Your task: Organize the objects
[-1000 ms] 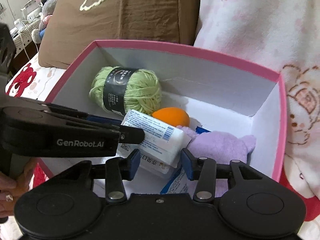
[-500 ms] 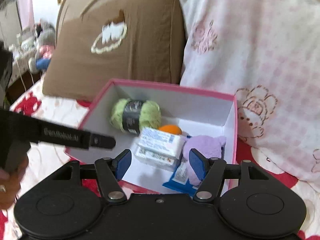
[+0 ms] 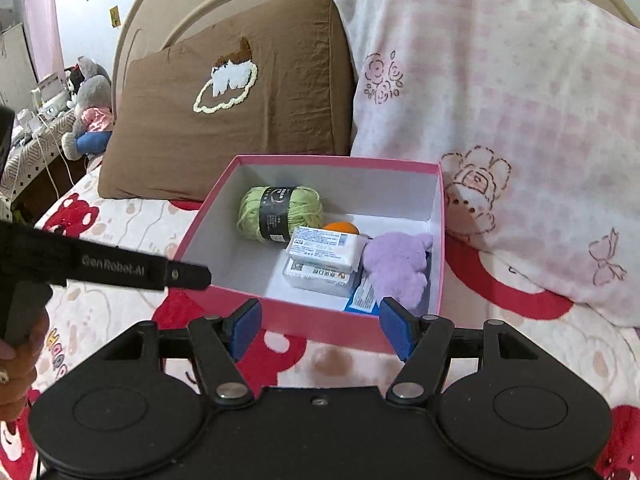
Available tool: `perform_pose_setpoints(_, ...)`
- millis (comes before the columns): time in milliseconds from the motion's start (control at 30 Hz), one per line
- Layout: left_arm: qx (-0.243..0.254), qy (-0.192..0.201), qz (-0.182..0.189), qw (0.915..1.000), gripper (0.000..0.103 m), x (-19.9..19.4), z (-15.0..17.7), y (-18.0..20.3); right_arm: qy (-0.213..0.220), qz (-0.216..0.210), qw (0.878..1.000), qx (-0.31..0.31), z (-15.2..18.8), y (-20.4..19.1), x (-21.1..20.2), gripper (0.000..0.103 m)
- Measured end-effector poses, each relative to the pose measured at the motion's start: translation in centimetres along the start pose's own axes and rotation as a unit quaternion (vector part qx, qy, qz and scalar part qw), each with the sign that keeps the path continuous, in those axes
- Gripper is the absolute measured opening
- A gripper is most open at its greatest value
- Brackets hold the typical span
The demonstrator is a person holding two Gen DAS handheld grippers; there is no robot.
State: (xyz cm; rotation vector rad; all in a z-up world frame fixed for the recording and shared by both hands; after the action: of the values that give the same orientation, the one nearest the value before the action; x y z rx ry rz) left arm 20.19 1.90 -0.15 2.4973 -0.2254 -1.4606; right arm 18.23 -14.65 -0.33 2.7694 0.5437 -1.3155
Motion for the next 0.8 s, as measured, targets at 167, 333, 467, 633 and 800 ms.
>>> perform_pose_setpoints(167,-0.005,0.009,-0.015,0.9998,0.043,-0.7,1.5,1.0,-0.005,0.008,1.000,-0.008,0.7,0.2,-1.5,0.070)
perform_pose_setpoints(333,-0.018,0.012,-0.024,0.9995,0.043,-1.4,3.0,1.4,-0.005,0.000,1.000,-0.011,1.7,0.2,-3.0,0.072)
perform_pose_setpoints(467,-0.028,0.016,-0.034,0.9989,0.045,-2.2,4.2,1.5,-0.006,0.000,1.000,-0.014,2.8,0.1,-3.9,0.075)
perform_pose_setpoints(633,-0.025,0.014,-0.043,0.9987,0.046,-2.9,6.0,1.6,-0.003,0.013,1.000,-0.020,4.3,-0.4,-5.0,0.079)
perform_pose_setpoints(800,-0.005,0.020,-0.045,0.9988,0.049,-3.7,7.5,2.3,-0.004,0.018,1.000,-0.015,5.4,-0.8,-5.6,0.081)
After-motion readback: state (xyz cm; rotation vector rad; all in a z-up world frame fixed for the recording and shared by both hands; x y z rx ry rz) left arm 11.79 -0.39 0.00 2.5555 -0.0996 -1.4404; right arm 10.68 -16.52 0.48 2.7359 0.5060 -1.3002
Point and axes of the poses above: each gripper's, at about its wrist camera, not at the fingertips, and x roughly the way its jaws point, y to its right, z to its underside, the point moved 2 cm from there along x, roughly the way its jaws point, and after that the axes turned 4 degrees about -y, right-handed, at the moved point
